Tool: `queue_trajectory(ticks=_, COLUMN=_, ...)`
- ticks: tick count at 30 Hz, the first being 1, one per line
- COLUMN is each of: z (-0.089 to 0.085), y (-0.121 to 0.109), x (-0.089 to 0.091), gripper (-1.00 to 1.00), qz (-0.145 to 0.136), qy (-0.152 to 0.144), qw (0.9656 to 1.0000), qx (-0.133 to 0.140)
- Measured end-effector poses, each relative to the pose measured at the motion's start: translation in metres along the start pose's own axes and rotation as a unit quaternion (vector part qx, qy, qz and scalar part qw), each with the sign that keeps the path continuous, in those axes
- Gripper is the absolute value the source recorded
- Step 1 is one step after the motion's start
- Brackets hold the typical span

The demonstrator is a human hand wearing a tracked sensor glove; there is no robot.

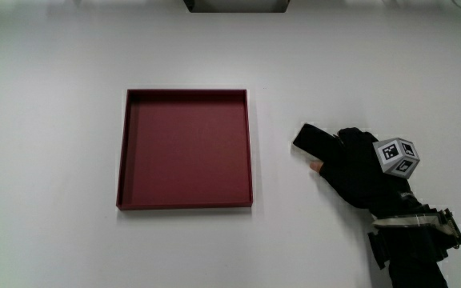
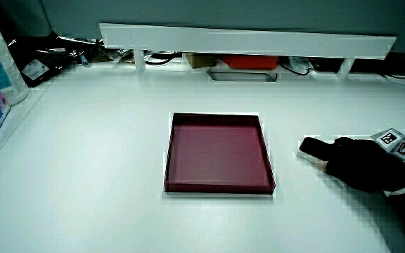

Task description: Place eraser

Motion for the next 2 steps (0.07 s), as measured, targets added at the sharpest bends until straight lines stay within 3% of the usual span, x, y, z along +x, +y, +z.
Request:
queue_trajectory(ticks=1, z=0.0035, y=-0.0056, x=-0.0031, gripper=-0.86, qz=0.004, qy=0.001, qw=1.0000, qx=0.003)
queue_trajectory(ticks=2, z=0.0067, y=-0.0126, x=-0.0072, gripper=-0.89, qz=0.000, qy=0.005, qw=0.9999, qx=-0.013)
